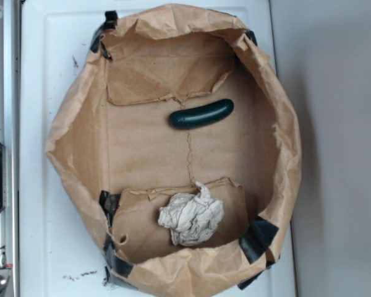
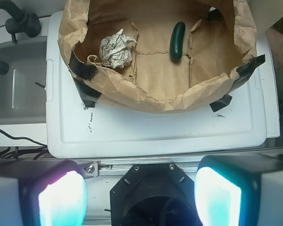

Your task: Grab the white paper.

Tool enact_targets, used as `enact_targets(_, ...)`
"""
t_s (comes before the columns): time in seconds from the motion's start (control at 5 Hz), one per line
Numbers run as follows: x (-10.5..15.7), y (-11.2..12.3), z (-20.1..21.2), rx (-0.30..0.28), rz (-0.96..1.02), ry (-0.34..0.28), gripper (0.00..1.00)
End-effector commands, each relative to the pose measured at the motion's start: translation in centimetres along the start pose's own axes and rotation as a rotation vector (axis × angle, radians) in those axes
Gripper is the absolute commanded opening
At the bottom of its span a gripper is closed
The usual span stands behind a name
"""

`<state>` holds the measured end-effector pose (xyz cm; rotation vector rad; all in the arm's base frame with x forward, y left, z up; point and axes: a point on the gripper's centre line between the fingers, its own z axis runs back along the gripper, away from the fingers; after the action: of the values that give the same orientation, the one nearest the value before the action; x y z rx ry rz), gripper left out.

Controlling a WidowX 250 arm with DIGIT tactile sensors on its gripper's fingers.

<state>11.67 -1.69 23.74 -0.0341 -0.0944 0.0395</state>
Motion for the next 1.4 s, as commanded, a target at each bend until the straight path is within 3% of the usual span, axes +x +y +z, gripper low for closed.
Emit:
enact_targets(0.0, 0.0, 0.0, 0.0, 0.000, 0.000, 0.000, 1.00)
enact_targets(0.2, 2.4, -0.7, 0.0, -0.022, -0.039, 0.012, 1.00)
enact_targets(0.4, 4.5, -1.8, 0.7, 0.013, -0.030, -0.035, 1.00)
enact_targets(0.8, 4.5, -1.8, 0.7, 0.013, -0.030, -0.035, 1.00)
enact_targets(1.0, 8.3, 1.3, -4.5, 0.071, 0.086, -0.105, 1.00)
enact_targets(1.2, 10.3, 1.9, -9.7, 0.155, 0.094, -0.060, 1.00)
